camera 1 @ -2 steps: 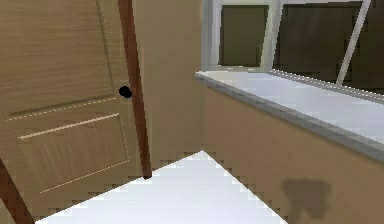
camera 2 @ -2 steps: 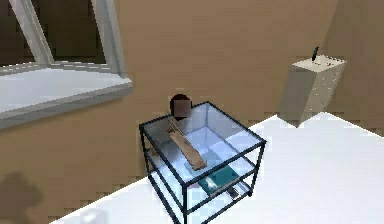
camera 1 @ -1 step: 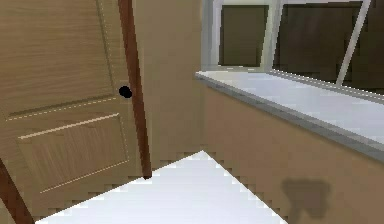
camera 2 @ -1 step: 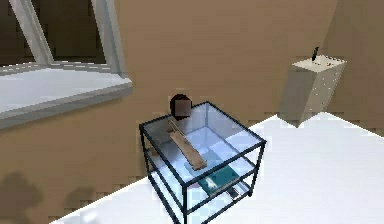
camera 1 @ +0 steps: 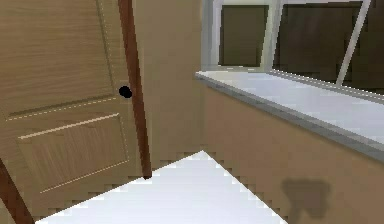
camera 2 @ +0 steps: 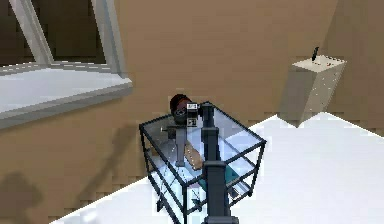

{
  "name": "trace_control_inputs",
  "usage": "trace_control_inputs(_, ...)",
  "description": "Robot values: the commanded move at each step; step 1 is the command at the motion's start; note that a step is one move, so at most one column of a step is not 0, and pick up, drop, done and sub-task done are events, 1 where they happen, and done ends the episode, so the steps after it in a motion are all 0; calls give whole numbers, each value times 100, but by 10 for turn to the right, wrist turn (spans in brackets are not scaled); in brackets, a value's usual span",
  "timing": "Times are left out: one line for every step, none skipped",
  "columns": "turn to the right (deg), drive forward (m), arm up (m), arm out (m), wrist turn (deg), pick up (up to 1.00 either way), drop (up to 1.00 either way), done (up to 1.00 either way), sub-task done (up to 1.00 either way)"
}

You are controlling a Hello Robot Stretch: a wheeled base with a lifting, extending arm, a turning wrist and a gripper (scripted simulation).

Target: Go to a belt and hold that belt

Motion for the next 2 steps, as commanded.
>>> trace_control_inputs(0, 0, 0, 0, 450, 0, 0, 0, 0)
trace_control_inputs(0, 0, 0, 0, 450, 0, 0, 0, 0)
